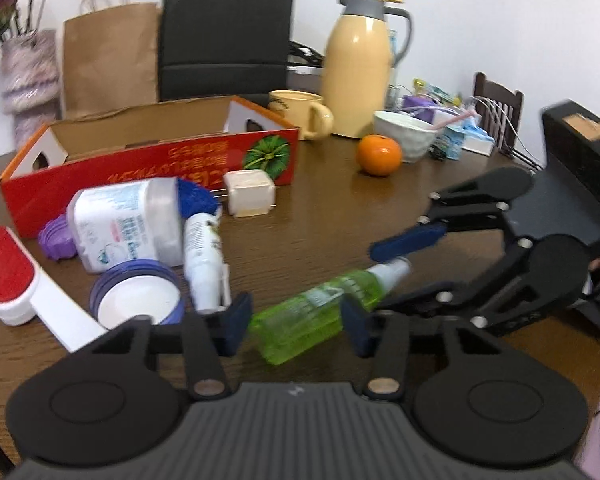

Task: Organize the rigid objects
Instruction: 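Close the right tool on the green spray bottle and lift it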

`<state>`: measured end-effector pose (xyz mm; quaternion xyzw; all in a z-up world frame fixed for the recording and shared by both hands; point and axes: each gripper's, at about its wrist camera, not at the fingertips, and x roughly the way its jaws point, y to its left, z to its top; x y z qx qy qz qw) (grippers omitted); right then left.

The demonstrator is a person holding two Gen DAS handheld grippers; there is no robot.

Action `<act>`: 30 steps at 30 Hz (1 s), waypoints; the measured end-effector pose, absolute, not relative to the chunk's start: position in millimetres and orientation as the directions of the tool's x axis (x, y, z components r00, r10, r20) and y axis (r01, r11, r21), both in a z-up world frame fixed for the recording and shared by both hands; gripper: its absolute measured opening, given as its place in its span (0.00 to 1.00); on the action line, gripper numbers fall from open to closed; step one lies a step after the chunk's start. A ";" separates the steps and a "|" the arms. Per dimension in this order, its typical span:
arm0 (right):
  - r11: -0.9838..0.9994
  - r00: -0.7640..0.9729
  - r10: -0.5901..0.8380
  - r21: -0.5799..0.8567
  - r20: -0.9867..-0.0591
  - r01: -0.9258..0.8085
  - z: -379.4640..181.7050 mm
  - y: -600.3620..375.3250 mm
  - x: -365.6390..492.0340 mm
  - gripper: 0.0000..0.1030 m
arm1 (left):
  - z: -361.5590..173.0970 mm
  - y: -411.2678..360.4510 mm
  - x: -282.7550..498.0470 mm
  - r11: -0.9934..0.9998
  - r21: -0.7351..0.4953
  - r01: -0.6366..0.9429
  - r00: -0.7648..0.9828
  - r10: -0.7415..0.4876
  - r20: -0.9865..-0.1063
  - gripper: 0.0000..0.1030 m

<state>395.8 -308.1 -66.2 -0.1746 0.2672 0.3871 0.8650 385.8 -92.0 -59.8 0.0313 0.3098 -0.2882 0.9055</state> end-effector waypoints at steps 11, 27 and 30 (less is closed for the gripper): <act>0.642 0.531 0.586 -0.050 -0.612 -0.765 -72.8 -315.2 405.9 0.40 | -72.9 -83.7 403.0 0.833 -0.166 0.528 0.608 -0.507 -0.611 0.36; 0.666 0.562 0.559 -0.073 -0.610 -0.742 -70.6 -279.3 384.4 0.19 | -67.9 -93.0 427.7 0.918 -0.378 0.121 0.675 -0.355 -0.647 0.57; 0.690 0.582 0.540 -0.077 -0.608 -0.720 -71.0 -273.9 381.6 0.19 | -69.8 -88.8 430.8 0.912 -0.401 0.080 0.681 -0.344 -0.646 0.53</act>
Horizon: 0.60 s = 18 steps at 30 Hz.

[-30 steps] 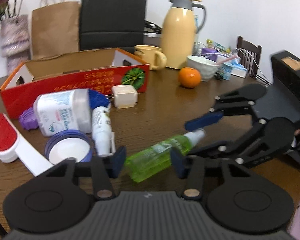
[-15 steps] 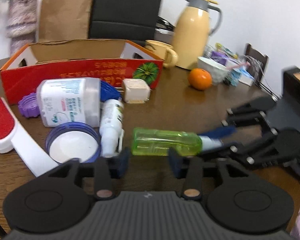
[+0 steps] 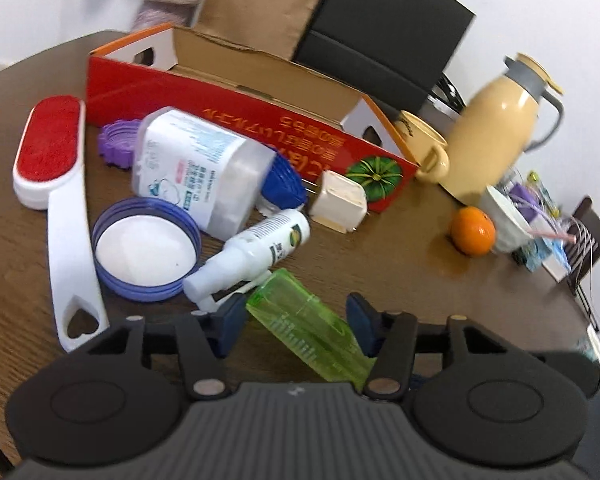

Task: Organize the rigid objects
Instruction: 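Close the right tool on the green spray bottle and lift it, then carry the green spray bottle into the cardboard box, open right tool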

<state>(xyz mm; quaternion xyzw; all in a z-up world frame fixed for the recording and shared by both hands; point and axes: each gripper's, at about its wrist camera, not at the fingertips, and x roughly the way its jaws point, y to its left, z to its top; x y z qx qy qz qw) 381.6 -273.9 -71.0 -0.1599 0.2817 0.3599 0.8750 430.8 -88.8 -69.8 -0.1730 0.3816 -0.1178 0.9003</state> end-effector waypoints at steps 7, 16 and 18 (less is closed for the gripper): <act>0.707 0.555 0.572 0.019 -0.604 -0.707 -73.7 -282.1 390.3 0.20 | -63.7 -77.3 421.4 0.907 -0.411 0.092 0.708 -0.349 -0.613 0.37; 0.707 0.553 0.579 0.032 -0.599 -0.706 -71.4 -291.6 397.2 0.19 | -69.5 -76.6 417.0 0.926 -0.336 0.172 0.694 -0.356 -0.626 0.17; 0.671 0.534 0.591 0.001 -0.605 -0.741 -71.1 -293.0 394.4 0.19 | -61.6 -78.0 410.3 0.926 -0.287 0.244 0.717 -0.371 -0.590 0.60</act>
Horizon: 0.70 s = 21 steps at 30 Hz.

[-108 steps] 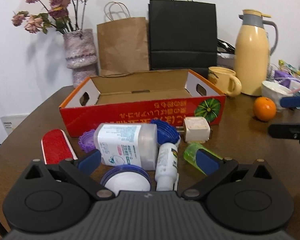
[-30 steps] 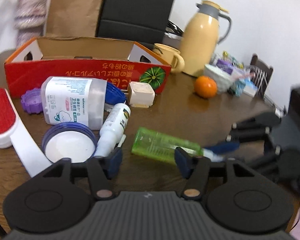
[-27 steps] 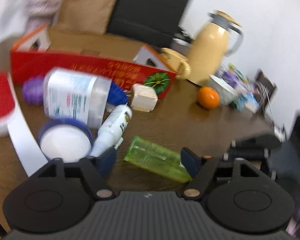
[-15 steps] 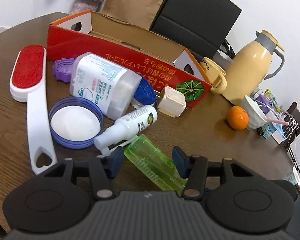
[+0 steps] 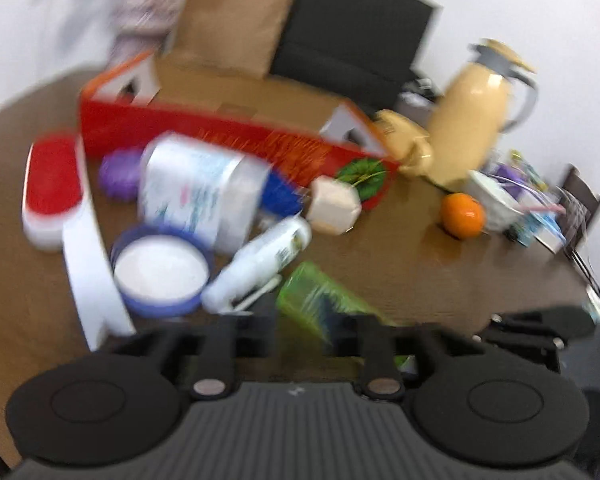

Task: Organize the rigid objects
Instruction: 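Carry the green spray bottle into the cardboard box, open right tool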

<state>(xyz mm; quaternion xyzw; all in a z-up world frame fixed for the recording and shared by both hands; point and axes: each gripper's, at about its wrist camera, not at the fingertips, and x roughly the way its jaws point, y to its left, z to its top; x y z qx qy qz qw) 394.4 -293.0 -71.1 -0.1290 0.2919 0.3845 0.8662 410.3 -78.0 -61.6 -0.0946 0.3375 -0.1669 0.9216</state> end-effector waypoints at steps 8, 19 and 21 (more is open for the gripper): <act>0.482 0.398 0.698 -0.020 -0.596 -0.876 -70.8 -295.4 383.1 0.19 | -50.5 -80.8 376.6 0.688 0.070 0.722 0.598 -0.571 -0.563 0.87; 0.423 0.334 0.735 0.015 -0.591 -0.906 -70.9 -295.4 398.8 0.25 | -73.2 -64.2 381.9 0.491 0.137 0.860 0.452 -0.609 -0.652 0.51; 0.447 0.346 0.736 0.033 -0.581 -0.894 -72.1 -298.6 401.8 0.28 | -72.1 -56.8 385.9 0.501 0.114 0.858 0.443 -0.611 -0.656 0.50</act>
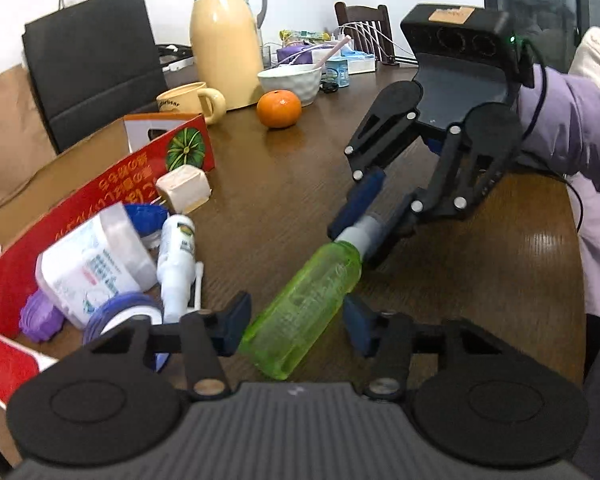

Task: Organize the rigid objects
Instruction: 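Carry the green spray bottle into the cardboard box, open right tool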

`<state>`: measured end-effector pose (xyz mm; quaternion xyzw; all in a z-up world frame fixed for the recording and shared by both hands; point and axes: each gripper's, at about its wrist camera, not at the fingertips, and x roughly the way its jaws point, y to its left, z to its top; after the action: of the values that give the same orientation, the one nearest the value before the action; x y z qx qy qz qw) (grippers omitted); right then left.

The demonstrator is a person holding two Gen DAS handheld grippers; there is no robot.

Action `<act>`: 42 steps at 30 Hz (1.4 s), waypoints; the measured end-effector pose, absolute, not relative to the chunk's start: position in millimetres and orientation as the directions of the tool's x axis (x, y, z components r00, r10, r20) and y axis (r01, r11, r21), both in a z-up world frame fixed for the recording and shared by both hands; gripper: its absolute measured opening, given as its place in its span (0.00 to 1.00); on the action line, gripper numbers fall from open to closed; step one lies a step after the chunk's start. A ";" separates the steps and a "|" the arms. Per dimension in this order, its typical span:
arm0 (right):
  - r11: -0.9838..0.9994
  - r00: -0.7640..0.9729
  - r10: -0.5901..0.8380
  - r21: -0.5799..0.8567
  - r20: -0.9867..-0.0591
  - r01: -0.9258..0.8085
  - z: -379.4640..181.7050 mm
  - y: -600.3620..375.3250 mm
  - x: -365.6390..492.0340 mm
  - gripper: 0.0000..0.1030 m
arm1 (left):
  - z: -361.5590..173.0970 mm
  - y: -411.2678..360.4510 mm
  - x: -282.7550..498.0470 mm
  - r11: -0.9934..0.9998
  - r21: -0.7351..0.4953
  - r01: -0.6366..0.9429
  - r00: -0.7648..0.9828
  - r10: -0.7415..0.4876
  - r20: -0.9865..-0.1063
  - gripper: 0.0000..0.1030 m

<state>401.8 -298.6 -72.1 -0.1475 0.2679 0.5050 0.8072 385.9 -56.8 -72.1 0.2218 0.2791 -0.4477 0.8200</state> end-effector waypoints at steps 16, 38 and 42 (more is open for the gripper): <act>0.461 0.355 0.736 0.042 -0.577 -0.887 -70.2 -295.1 402.9 0.27 | -73.2 -36.9 393.7 0.526 0.048 0.849 0.421 -0.620 -0.662 0.46; 0.481 0.450 0.760 -0.060 -0.469 -0.875 82.1 -273.7 533.4 0.28 | 74.0 -13.6 525.8 0.503 0.208 0.838 0.530 -0.666 -0.525 0.46; 0.474 0.426 0.766 -0.025 -0.482 -0.880 87.3 -259.2 593.6 0.28 | 77.9 -3.2 572.6 0.515 0.219 0.829 0.544 -0.650 -0.530 0.46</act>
<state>593.6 -259.2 87.3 -0.1377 0.2074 0.4939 0.8331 572.6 -3.2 77.9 0.2292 0.1948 -0.4358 0.8483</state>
